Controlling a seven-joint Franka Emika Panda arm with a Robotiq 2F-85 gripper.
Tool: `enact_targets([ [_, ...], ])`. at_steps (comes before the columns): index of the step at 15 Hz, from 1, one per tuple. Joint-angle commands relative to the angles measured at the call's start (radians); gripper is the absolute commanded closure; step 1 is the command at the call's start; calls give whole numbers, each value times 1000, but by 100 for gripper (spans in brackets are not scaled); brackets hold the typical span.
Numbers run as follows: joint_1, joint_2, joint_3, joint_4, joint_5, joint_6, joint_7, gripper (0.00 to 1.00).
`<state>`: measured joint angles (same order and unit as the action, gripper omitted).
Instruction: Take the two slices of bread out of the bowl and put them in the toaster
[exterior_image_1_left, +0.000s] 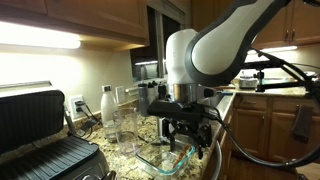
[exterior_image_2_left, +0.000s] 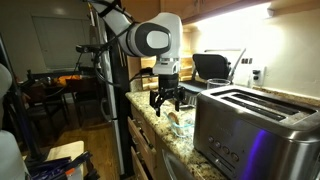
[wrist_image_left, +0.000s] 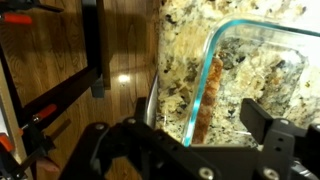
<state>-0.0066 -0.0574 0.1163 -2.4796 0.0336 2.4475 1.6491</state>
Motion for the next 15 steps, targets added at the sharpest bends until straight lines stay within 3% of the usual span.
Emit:
enact_targets([
  [1, 17, 1, -15, -12, -5, 36, 32, 17],
  [2, 17, 3, -16, -10, -7, 38, 31, 31],
  [9, 16, 15, -20, 17, -25, 20, 31, 77],
  [12, 14, 17, -22, 37, -47, 3, 34, 84],
  [15, 14, 26, -23, 65, -72, -8, 35, 84],
])
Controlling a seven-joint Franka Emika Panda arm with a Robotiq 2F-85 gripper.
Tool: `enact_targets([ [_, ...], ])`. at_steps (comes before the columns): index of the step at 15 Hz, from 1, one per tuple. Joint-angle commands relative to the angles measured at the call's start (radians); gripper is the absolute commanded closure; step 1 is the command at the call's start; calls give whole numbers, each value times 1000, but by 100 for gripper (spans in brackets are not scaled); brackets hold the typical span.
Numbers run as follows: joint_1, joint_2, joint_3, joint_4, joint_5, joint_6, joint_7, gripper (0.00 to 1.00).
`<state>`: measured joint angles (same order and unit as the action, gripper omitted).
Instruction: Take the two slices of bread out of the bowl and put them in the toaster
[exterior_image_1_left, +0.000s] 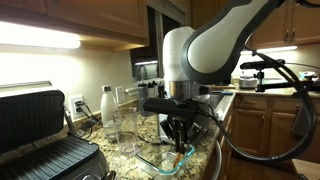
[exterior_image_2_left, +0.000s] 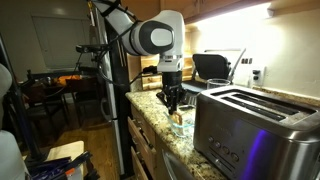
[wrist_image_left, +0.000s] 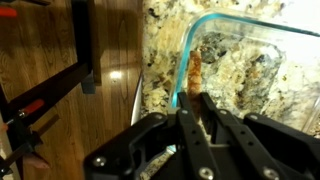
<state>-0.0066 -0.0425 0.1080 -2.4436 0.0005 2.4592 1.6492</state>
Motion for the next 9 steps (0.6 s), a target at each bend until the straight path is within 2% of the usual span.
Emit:
enact_targets([
  [1, 15, 17, -15, 39, -48, -22, 33, 84],
  [4, 17, 34, -15, 66, -70, -28, 32, 93],
  [9, 25, 58, -21, 92, -94, -29, 37, 92],
])
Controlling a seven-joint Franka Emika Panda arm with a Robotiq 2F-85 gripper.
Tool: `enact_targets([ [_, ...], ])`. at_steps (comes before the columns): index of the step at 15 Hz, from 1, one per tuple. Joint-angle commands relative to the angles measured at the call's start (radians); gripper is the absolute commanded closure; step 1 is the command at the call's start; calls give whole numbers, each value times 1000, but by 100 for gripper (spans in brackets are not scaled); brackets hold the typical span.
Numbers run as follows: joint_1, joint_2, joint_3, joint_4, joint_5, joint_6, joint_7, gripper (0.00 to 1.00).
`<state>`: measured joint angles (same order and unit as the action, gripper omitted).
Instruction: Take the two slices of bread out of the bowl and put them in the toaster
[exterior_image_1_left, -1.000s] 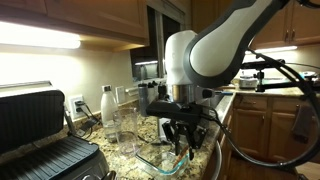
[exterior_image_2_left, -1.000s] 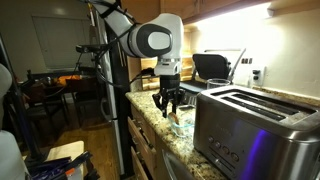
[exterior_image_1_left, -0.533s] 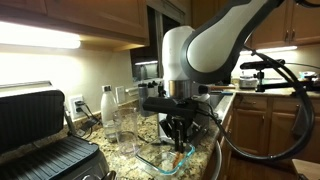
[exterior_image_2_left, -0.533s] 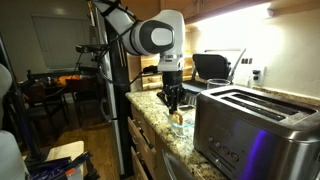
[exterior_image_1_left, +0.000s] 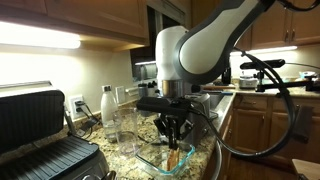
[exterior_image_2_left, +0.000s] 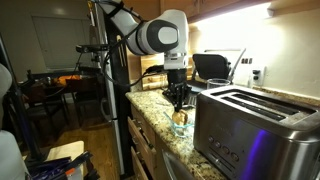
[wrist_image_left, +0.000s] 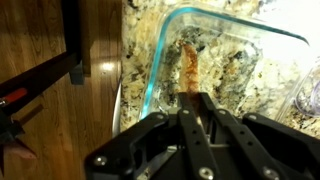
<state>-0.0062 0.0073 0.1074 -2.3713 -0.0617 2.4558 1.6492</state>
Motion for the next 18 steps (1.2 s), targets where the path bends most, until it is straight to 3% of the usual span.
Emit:
enact_targets([
  [1, 26, 8, -22, 23, -37, -28, 39, 92],
  [18, 32, -132, -12, -5, -102, -74, -42, 93],
])
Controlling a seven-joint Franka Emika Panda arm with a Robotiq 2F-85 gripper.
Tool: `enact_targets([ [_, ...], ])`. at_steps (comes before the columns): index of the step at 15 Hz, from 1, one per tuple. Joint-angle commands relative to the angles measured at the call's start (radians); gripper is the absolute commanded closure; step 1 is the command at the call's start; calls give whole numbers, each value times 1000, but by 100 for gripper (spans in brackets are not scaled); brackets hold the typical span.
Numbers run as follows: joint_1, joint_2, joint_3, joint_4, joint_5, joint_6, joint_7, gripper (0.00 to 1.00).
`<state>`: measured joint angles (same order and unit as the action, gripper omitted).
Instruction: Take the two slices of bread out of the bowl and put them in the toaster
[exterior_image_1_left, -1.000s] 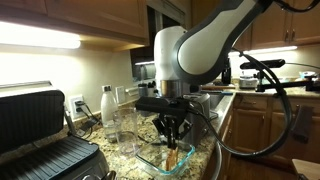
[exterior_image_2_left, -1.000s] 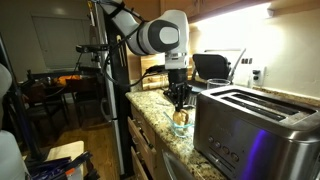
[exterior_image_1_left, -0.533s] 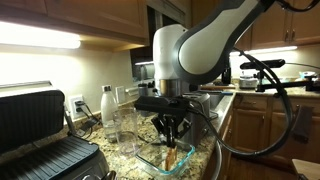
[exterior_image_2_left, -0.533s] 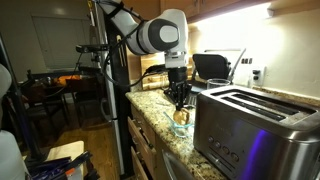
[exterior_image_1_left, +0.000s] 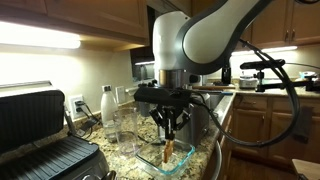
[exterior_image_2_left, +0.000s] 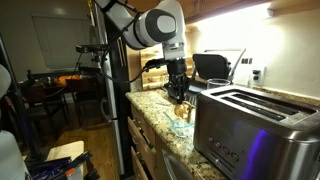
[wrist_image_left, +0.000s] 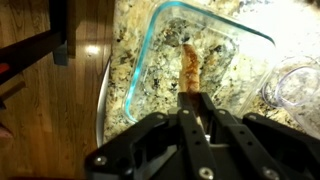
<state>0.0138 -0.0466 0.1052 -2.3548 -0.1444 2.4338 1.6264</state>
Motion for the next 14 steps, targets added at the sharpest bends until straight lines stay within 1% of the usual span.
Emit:
enact_targets([
  [1, 10, -91, -8, -22, -22, -63, -22, 93],
  [7, -1, -174, 7, -19, -30, -119, -11, 93],
  [14, -18, -274, 35, 0, -79, -196, 11, 93],
])
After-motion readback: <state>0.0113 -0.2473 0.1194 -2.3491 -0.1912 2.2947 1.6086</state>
